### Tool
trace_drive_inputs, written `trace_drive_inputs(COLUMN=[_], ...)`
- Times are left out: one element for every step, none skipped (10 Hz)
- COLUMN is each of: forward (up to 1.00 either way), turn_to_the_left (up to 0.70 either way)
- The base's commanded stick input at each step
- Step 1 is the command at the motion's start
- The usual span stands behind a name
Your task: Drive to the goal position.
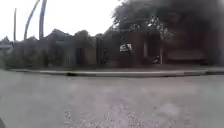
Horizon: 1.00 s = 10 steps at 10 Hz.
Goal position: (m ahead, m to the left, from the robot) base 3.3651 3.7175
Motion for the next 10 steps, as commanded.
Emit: trace_drive_inputs(forward=[1.0, 1.0, 1.0, 1.0, 1.0, 1.0, 1.0, 0.23, 0.0, 0.0], turn_to_the_left=[0.46, 0.46, 0.46, 0.46, 0.08, 0.06, 0.06, 0.01, 0.0, 0.0])
